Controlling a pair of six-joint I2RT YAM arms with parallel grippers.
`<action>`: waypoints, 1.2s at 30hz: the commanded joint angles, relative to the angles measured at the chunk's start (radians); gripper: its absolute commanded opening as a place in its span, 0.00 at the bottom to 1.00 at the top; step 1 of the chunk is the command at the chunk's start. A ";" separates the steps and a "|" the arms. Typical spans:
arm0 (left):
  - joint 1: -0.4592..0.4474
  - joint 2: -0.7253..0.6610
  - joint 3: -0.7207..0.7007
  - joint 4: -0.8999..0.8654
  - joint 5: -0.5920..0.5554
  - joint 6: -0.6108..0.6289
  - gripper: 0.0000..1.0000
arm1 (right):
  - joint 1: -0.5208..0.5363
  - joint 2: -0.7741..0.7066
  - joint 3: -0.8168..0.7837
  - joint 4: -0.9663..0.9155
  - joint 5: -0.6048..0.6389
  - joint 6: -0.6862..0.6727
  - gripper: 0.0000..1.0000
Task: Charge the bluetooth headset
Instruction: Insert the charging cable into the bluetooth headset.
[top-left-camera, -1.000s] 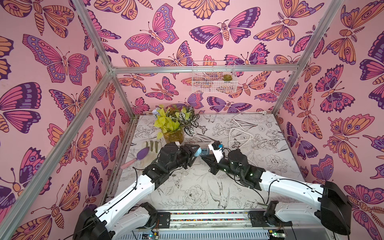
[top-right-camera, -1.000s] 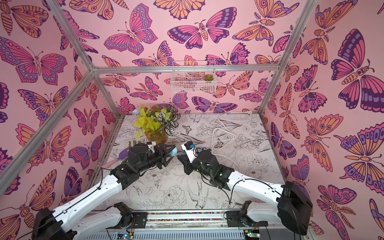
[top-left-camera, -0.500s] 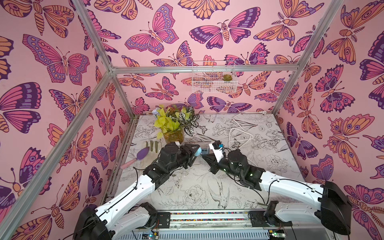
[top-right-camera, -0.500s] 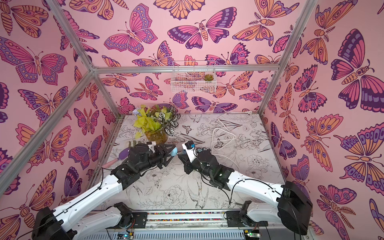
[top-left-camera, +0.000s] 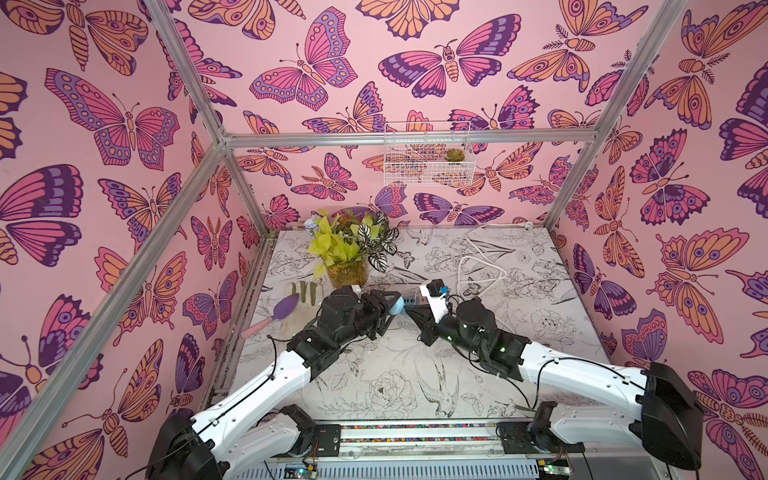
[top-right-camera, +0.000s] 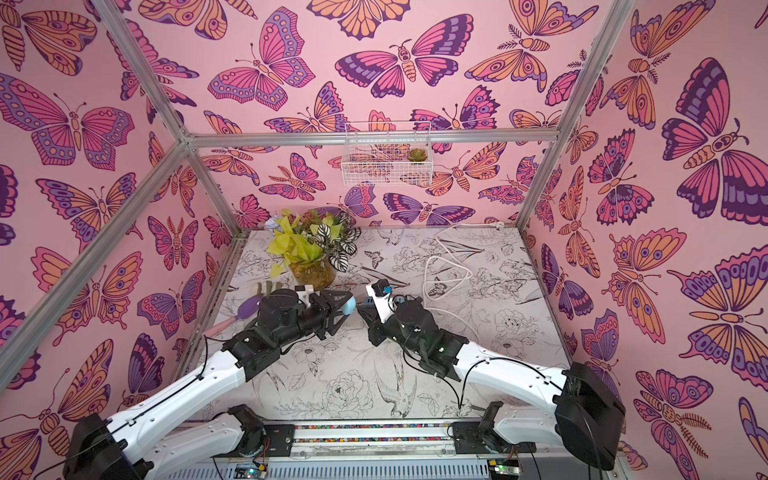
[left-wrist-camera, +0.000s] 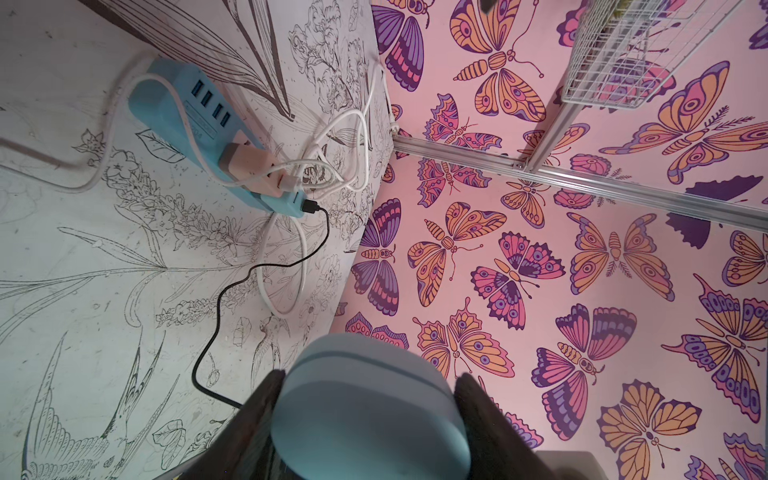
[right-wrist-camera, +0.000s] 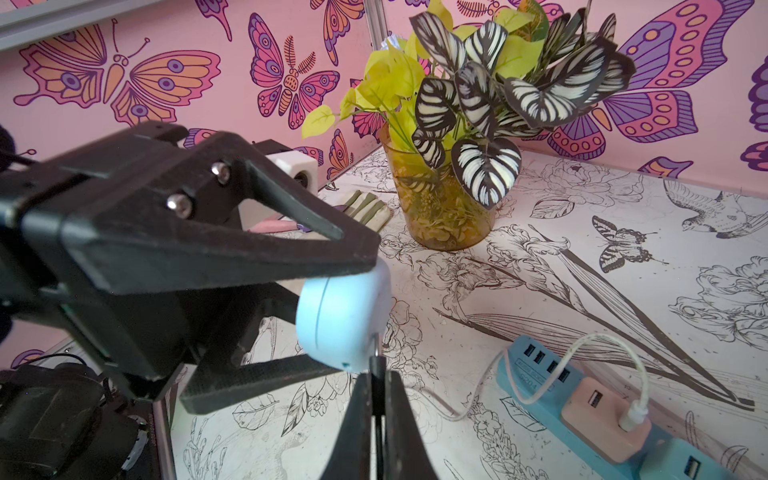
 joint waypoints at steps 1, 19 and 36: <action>0.000 -0.032 -0.028 0.005 -0.042 -0.013 0.17 | 0.002 -0.018 -0.025 0.017 -0.010 0.013 0.00; 0.005 -0.026 -0.031 0.008 -0.042 -0.018 0.16 | 0.026 -0.002 -0.020 0.063 -0.049 0.019 0.00; -0.003 -0.007 -0.037 0.026 -0.037 -0.020 0.16 | 0.026 0.022 0.007 0.081 -0.060 0.016 0.00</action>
